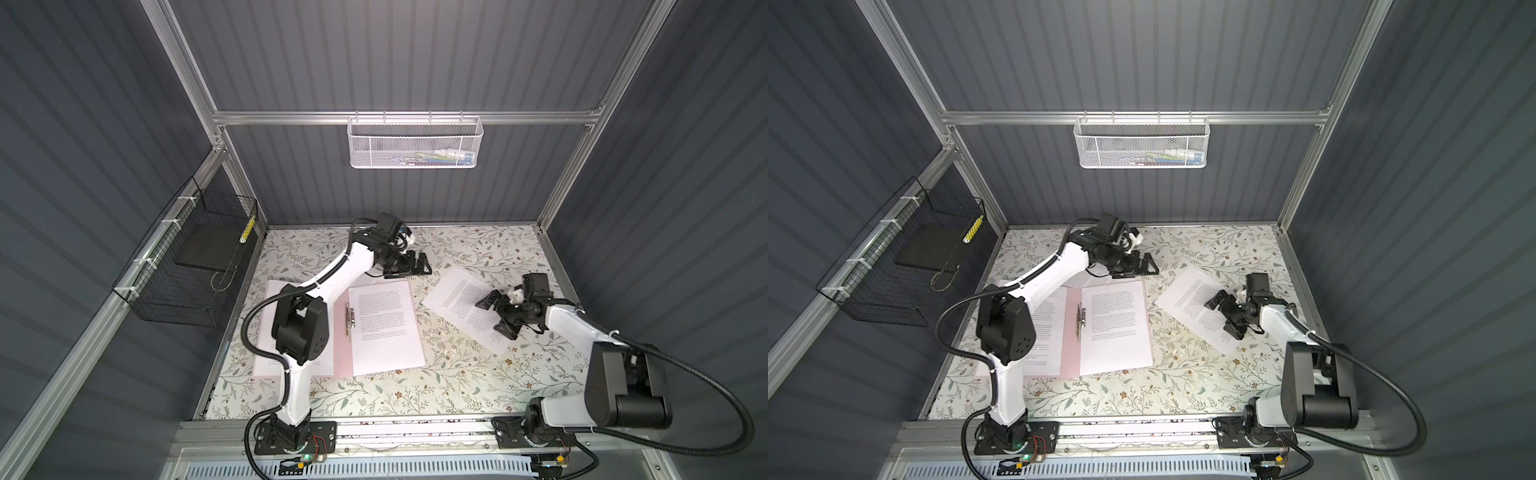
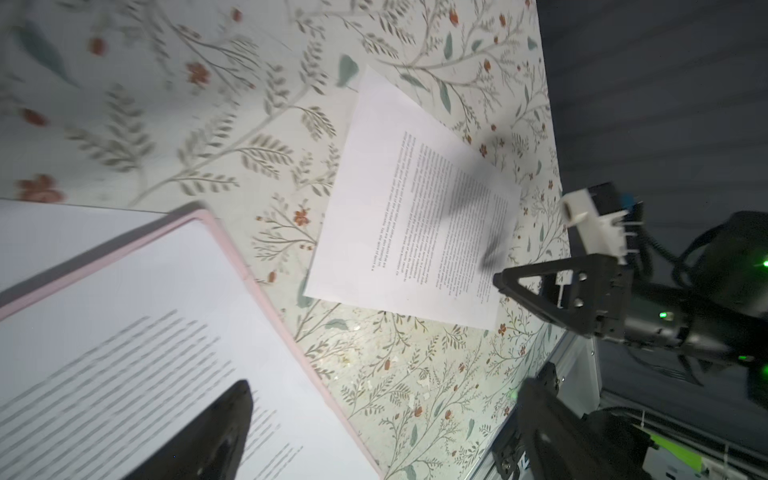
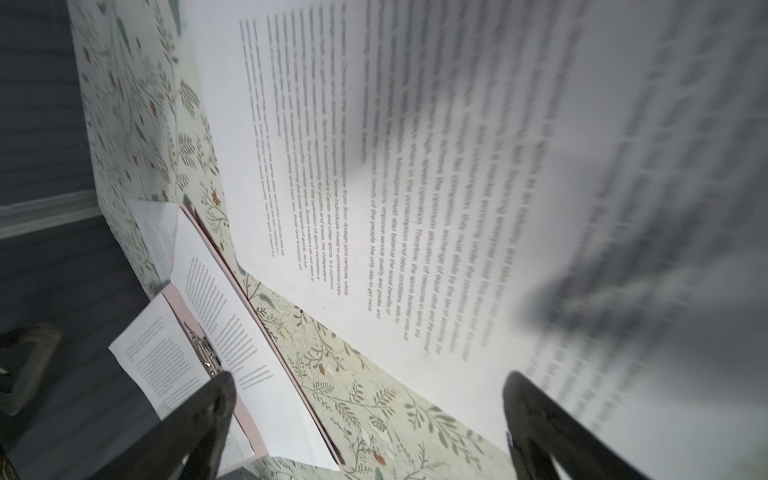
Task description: Put the files into the folder
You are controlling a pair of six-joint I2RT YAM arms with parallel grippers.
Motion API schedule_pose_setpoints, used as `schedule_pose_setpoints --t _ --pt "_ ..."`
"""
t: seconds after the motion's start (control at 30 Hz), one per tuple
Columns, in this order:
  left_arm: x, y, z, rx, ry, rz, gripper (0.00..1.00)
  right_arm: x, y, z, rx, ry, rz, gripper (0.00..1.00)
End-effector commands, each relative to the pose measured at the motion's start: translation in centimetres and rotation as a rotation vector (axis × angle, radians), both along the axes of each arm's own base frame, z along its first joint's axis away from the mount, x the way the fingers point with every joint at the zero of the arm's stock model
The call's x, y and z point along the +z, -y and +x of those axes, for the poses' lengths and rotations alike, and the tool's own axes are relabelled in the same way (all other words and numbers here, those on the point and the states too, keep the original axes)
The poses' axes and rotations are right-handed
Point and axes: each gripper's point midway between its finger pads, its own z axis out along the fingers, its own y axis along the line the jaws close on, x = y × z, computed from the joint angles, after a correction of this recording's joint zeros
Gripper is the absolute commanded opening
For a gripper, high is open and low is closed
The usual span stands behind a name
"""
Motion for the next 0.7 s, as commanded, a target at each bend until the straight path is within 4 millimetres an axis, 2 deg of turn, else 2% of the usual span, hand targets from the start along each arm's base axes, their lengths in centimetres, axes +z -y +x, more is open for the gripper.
schedule_pose_setpoints --t 0.0,0.07,0.13,0.27,0.5,0.67 --pt "-2.3 3.9 -2.7 -0.119 -0.01 0.042 1.0 -0.2 3.0 -2.3 -0.147 -0.042 -0.13 0.99" --pt "-3.8 6.1 -3.5 -0.17 0.004 0.054 1.0 -0.4 3.0 -3.4 -0.177 -0.052 -0.115 0.99" --pt "-5.2 7.5 -3.6 -0.189 0.001 0.066 1.0 -1.0 2.6 -4.6 -0.189 -0.073 -0.091 0.99" --pt "-7.4 8.7 -2.8 -0.187 -0.006 0.07 1.0 -1.9 2.3 -6.6 -0.214 -0.097 -0.066 0.99" --pt "-10.6 8.2 -2.2 -0.134 -0.025 0.129 1.0 -2.8 2.6 -9.0 -0.312 -0.103 -0.045 0.99" --pt "-12.8 7.3 -3.1 -0.112 -0.077 0.158 1.0 -4.3 2.1 -9.3 -0.326 -0.146 -0.007 0.99"
